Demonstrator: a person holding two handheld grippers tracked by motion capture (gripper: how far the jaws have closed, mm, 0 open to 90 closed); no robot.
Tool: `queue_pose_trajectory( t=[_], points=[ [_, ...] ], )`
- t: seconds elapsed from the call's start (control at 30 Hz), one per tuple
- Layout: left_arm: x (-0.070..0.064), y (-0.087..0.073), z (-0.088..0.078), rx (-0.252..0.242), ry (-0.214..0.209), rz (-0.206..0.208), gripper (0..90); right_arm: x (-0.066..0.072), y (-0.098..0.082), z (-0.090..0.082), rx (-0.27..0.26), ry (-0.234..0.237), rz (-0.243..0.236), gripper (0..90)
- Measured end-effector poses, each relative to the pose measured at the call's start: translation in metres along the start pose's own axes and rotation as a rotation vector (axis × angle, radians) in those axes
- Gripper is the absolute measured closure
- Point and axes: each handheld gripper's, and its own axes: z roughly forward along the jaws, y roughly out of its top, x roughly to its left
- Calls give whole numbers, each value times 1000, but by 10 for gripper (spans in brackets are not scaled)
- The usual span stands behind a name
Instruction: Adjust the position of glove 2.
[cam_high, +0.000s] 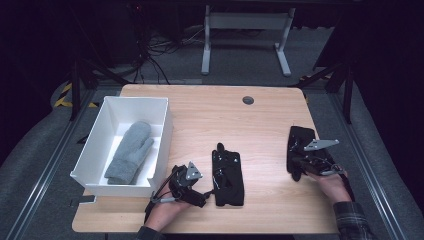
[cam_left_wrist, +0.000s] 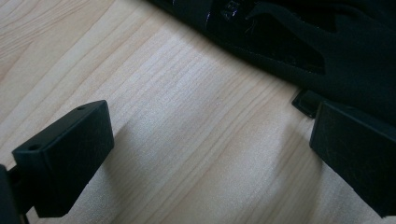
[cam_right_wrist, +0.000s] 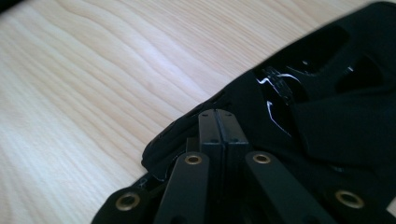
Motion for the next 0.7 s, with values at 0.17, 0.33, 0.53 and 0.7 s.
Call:
queue_pose_trajectory(
  t=[0.17, 0.33, 0.53, 0.7],
  points=[
    [0, 0, 0, 0, 0, 1, 1, 17, 10, 9, -5, 67, -35, 900],
    [0, 0, 0, 0, -1, -1, 1, 36, 20, 17, -7, 125, -74, 900],
    [0, 0, 0, 0, 0, 0, 1, 55, 31, 27, -11, 173, -114, 900],
    [0, 0, 0, 0, 1, 1, 1, 71, 40, 35, -11, 195, -148, 900]
  ],
)
